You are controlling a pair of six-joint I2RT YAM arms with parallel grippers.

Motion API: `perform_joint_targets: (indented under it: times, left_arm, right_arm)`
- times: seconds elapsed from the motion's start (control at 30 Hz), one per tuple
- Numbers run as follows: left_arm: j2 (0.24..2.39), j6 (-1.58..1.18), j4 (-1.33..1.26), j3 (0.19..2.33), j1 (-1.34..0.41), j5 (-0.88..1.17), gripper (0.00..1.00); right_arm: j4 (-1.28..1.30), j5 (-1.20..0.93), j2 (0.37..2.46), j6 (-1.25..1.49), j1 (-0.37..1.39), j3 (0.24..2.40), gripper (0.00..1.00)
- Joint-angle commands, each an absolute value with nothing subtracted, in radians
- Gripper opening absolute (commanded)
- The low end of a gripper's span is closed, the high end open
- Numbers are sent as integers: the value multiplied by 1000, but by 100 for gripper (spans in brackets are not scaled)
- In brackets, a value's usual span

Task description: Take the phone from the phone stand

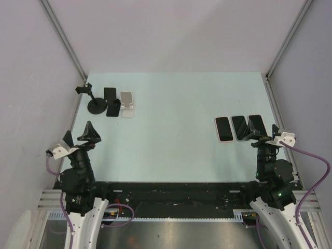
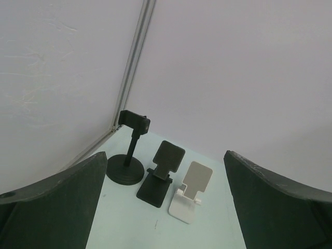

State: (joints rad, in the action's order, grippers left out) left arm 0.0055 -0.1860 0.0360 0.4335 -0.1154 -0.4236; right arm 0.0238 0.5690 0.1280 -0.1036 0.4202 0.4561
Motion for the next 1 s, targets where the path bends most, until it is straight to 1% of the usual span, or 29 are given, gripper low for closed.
perform_joint_targets:
  times: [0.0,0.97]
  left_arm:
    - [-140,-255,58,445,-109,-537,100]
    - [-140,-247,94,465,-98,-500,100]
  right_arm:
    - [-25,591,129,-81,411,460,97]
    - [-29,606,143,-61,410,457,95]
